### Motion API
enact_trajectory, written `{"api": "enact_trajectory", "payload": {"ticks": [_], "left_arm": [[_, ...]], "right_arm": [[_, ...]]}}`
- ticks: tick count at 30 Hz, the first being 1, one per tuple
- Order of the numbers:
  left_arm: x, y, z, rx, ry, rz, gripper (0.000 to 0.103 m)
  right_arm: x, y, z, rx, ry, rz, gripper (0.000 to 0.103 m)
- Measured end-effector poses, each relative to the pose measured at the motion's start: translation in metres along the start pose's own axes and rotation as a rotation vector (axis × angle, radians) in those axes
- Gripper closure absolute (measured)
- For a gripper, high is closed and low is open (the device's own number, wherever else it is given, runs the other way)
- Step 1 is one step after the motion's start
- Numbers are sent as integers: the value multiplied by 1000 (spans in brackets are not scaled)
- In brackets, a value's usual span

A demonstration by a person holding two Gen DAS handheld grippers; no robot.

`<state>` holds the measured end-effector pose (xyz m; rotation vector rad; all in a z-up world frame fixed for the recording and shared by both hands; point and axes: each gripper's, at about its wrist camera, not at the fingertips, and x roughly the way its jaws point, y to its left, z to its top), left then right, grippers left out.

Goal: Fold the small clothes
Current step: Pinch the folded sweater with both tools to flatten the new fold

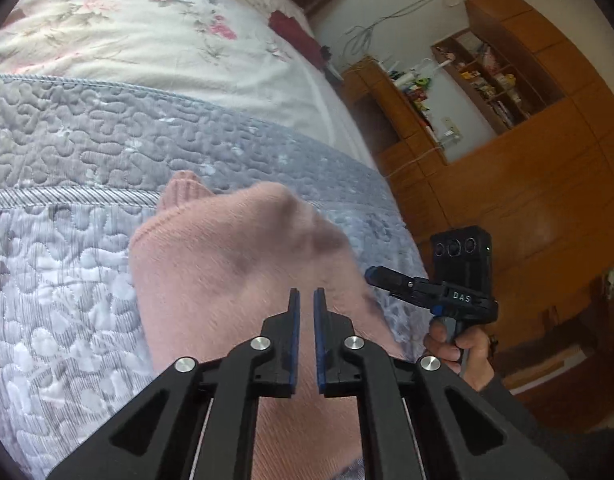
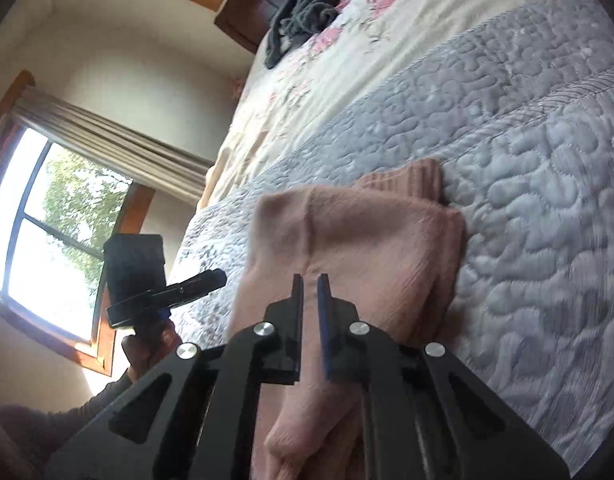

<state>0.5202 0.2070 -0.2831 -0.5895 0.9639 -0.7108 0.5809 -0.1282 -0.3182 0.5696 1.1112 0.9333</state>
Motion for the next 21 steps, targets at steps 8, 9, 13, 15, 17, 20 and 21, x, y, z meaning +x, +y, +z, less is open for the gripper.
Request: {"api": "enact_trajectory", "payload": {"ticks": [8,9,13,15,17,20,21], "left_arm": [[26,16,-27,-18,57,126,101],[20,10,-27,-14,49,122,101],[-3,-23,-48,64,52,39,100],[9,-17,-59,61,89,117,98],[23,5,-63,-6,107,149,101],[27,2,-67,-14,111,153,101],[23,-5,-69,-13,113,123,100]], "right_arm": [[3,-21,-24,55,5,-109,103],[-2,-13,-26,54,-5,-98,99],[-14,32,-51,-52,30,-42,97],[0,29,-57,-69,64,-123,103],[7,5,-60,-22,80,-188,103],[0,-4,-57,16,55,-195,103],[-5,3,-57,7,47,-193,103]]}}
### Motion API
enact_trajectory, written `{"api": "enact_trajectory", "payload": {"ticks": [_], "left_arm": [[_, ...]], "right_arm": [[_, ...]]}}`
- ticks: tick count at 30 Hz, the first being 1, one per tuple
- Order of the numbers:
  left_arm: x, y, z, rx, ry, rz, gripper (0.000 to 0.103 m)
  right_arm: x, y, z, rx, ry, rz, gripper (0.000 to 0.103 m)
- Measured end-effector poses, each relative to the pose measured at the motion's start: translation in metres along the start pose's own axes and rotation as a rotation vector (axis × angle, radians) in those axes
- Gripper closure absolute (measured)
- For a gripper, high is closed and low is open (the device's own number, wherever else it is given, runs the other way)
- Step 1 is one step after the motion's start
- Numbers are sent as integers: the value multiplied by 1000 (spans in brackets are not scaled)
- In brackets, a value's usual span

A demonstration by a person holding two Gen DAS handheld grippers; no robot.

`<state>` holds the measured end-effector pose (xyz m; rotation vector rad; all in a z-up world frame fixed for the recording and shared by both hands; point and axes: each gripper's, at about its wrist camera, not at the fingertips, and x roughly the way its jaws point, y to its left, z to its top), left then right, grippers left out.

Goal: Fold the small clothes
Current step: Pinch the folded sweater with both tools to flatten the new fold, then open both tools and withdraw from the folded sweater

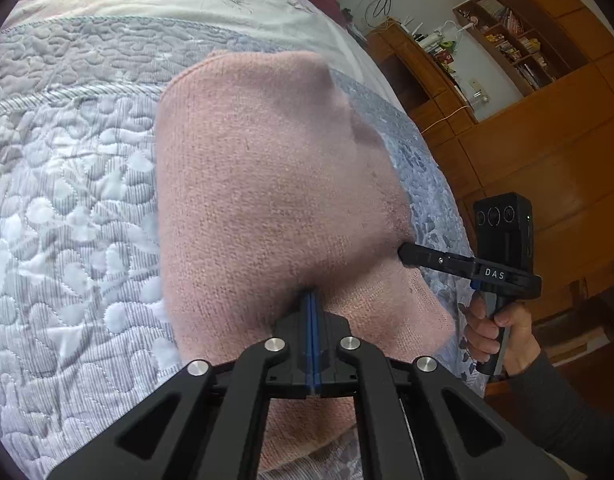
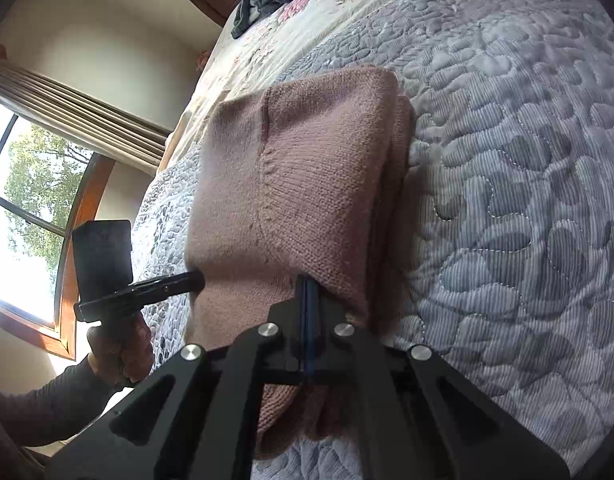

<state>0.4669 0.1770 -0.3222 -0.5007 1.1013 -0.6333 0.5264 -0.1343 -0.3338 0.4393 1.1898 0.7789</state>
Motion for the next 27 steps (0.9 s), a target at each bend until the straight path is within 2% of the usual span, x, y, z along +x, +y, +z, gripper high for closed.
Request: {"api": "enact_trajectory", "payload": {"ticks": [2,3,5,6,7,8,10,12,13,14,15,16,17,19,20,22,25,27], "left_arm": [[-13,-16,-10,37,2,-73,97],[-17,-22,-17,63,7,-78,96],[-11,-21,-27,60,31,-38,93],[-2,-16,-31,48,47,-3,88],[7,-9,-34,31,63,29,88],[13,-2,-38,3,74,34,89],[11,-5,-41,-20,75,21,85],[-11,-13,-42,-32,43,-34,46],[-28,-13,-44,-42,1,-66,39],[-43,-10,-47,-52,-44,-92,35],[-56,-2,-48,-74,-73,-90,33],[-64,9,-48,-104,-89,-55,32],[-70,21,-48,-129,-95,-21,32],[-70,45,-46,-190,-64,-15,32],[-65,57,-46,-230,-43,-44,32],[-54,77,-47,-304,-2,-101,32],[-37,90,-45,-327,42,-201,32],[-23,96,-44,-349,67,-240,32]], "right_arm": [[-10,19,-4,-40,0,47,99],[-13,29,-9,-69,12,70,99],[-5,36,-18,-98,56,55,99],[4,30,-22,-97,86,8,103],[12,20,-26,-88,110,-57,103],[13,7,-32,-64,119,-70,103],[6,1,-29,-19,109,-39,103],[-16,5,-22,8,75,66,99],[-25,3,-14,37,62,107,97],[-33,-2,-5,65,41,126,82],[-40,-9,5,105,5,125,36],[-45,-18,16,155,-30,122,16],[-44,-27,28,198,-38,146,8],[-30,-43,51,271,-17,206,8],[-22,-49,60,291,4,227,8],[-2,-54,76,295,50,217,8],[21,-60,84,296,117,210,10],[28,-60,86,281,138,207,10]]}}
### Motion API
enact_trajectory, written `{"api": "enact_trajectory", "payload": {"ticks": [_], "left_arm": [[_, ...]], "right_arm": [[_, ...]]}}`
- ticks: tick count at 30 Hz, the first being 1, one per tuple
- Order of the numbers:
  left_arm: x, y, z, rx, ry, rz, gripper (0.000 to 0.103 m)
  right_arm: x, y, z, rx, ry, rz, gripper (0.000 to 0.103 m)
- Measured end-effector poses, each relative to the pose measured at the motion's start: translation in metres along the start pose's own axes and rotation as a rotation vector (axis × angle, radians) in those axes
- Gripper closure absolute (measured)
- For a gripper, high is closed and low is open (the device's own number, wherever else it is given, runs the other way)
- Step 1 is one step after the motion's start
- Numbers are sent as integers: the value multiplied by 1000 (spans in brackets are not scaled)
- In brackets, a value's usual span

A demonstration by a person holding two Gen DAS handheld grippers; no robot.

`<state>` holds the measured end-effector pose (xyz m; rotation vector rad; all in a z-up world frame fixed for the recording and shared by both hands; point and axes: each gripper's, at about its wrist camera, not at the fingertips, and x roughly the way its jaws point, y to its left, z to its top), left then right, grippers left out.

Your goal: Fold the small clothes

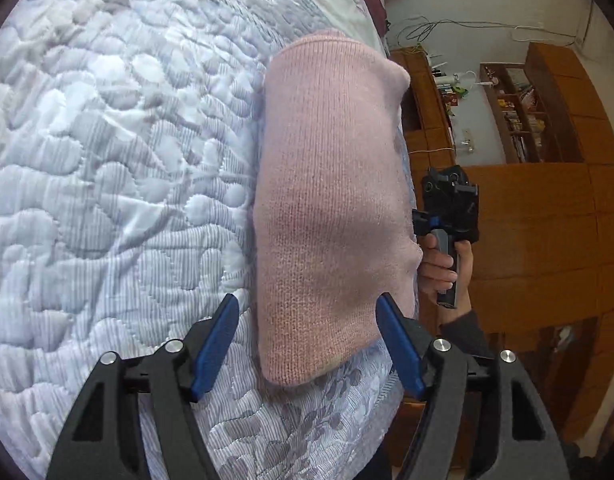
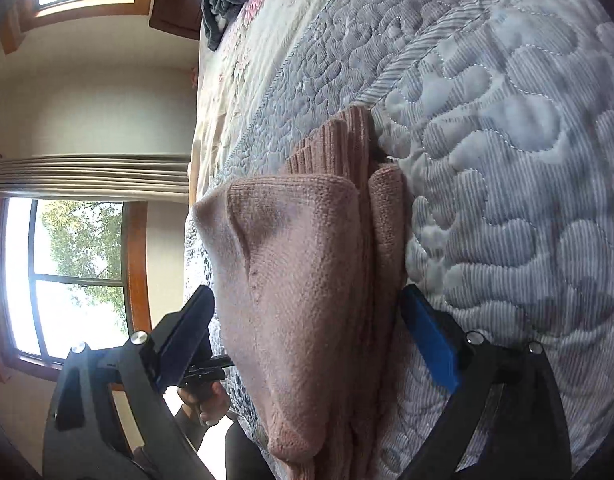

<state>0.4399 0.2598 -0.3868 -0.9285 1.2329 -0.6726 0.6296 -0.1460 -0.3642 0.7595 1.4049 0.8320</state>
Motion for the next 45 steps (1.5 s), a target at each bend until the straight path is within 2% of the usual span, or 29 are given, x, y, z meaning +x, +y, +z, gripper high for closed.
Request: {"api": "enact_trajectory", "payload": {"ticks": [7,12,13,14,15,18,21,28,34,40,43,45], "left_arm": [[35,5,6,-26,55,-142,32],[50,1,4,-22,59,-136,34],[47,2,1,-28,51,-122,34],[44,2,-3,-31,45,-103,36],[42,-2,-8,-25,43,-78,44],[38,-11,-10,-15,40,-32,70],[27,-30,-12,41,20,1,77],[-6,-73,-17,139,16,63,79],[-56,-85,-52,165,-10,70,79],[-109,-42,-121,54,-59,61,79],[-114,-3,-152,-17,-59,98,79],[-107,26,-163,-82,-58,128,75]], "right_arm": [[29,5,18,-51,57,-22,10],[38,8,18,-74,58,0,12],[37,8,17,-79,51,-1,17],[40,13,18,-79,44,-13,39],[41,13,18,-77,41,-13,51],[42,22,15,-93,9,-39,58],[34,34,11,-104,-20,-29,60],[31,78,-5,-145,-42,-34,62],[36,117,-48,-163,-31,27,62],[92,129,-101,-162,73,77,62],[132,112,-123,-138,146,42,61],[150,91,-128,-112,168,-18,57]]}}
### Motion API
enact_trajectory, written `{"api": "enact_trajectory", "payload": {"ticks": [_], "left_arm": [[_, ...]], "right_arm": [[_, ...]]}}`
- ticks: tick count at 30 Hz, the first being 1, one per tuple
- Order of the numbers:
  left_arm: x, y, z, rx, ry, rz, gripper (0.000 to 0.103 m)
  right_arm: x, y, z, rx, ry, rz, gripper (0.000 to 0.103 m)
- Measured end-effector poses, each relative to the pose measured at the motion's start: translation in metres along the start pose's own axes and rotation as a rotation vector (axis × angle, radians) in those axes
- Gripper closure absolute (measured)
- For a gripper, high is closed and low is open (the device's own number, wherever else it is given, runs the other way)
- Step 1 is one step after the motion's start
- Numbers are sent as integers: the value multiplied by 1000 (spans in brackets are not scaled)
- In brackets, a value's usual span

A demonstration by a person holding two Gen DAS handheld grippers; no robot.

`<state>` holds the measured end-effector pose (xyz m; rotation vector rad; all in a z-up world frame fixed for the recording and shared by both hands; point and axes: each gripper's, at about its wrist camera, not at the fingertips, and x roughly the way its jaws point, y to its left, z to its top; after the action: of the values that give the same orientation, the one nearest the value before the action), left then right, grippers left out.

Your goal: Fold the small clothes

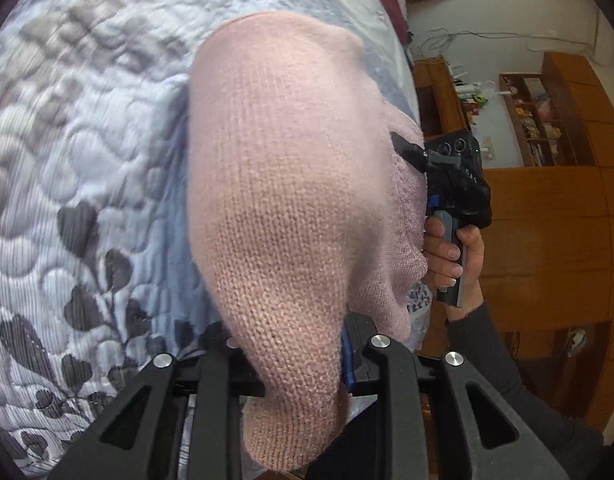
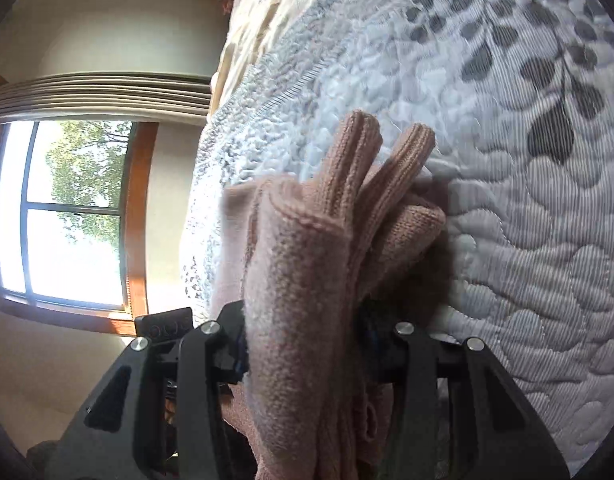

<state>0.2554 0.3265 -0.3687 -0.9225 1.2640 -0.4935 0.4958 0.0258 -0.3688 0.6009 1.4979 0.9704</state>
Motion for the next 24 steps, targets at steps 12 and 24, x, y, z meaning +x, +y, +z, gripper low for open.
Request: {"api": "enact_trajectory", "payload": {"ticks": [12,24], "left_arm": [[-60,-70,-47,298,-202,120,52],[-31,-94,-17,299,-68,38,74]], "right_arm": [[-54,33,-52,-73,-178,-173,86],[-62,47,-57,-198,-307,-308,83]]}}
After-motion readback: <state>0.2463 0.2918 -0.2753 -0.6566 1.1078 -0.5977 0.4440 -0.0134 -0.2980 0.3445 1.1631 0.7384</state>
